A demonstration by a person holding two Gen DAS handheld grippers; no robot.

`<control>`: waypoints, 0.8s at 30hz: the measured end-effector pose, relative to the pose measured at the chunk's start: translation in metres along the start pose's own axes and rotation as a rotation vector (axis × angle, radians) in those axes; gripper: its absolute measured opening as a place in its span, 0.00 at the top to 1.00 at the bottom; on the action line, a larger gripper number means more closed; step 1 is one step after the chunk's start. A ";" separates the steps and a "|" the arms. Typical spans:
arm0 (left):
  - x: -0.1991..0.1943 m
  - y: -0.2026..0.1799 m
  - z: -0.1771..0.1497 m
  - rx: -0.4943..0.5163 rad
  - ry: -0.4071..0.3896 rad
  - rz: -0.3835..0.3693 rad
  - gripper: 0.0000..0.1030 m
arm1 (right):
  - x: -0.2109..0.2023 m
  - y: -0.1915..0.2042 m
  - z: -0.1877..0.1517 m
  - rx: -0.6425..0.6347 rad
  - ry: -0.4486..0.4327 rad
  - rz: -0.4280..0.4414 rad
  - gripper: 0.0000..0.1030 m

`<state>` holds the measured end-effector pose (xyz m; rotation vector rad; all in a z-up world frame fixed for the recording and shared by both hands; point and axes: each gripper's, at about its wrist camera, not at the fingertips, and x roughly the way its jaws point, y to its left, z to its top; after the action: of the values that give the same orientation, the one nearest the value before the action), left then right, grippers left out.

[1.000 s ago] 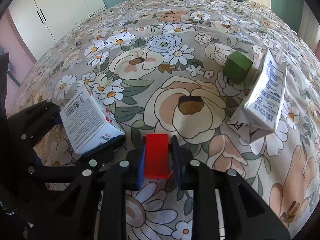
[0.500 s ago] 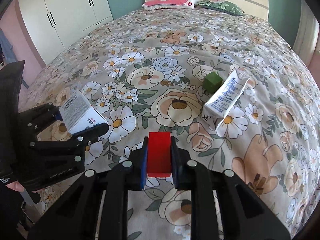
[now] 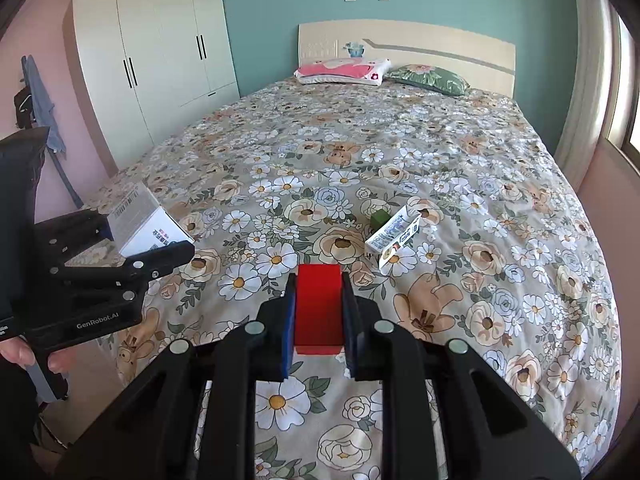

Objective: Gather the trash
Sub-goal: 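Carry the small box and red block with both tools over the bin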

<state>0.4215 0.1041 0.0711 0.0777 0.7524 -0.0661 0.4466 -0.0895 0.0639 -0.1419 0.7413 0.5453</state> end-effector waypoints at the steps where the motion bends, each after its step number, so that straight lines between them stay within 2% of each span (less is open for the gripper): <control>1: -0.015 -0.006 -0.003 0.010 -0.014 0.007 0.45 | -0.015 0.002 -0.004 -0.004 -0.011 0.003 0.79; 8: -0.106 -0.046 -0.039 0.054 -0.073 -0.012 0.45 | -0.106 0.022 -0.043 -0.057 -0.066 0.027 0.79; 12: -0.135 -0.068 -0.068 0.085 -0.074 -0.014 0.45 | -0.141 0.035 -0.076 -0.090 -0.072 0.045 0.79; 16: -0.145 -0.085 -0.101 0.114 -0.060 -0.036 0.45 | -0.161 0.046 -0.114 -0.113 -0.061 0.060 0.79; 24: -0.133 -0.100 -0.161 0.132 0.017 -0.064 0.45 | -0.163 0.054 -0.183 -0.120 0.007 0.078 0.79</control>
<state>0.2066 0.0244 0.0404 0.1799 0.7668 -0.1757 0.2089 -0.1686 0.0428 -0.2276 0.7235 0.6645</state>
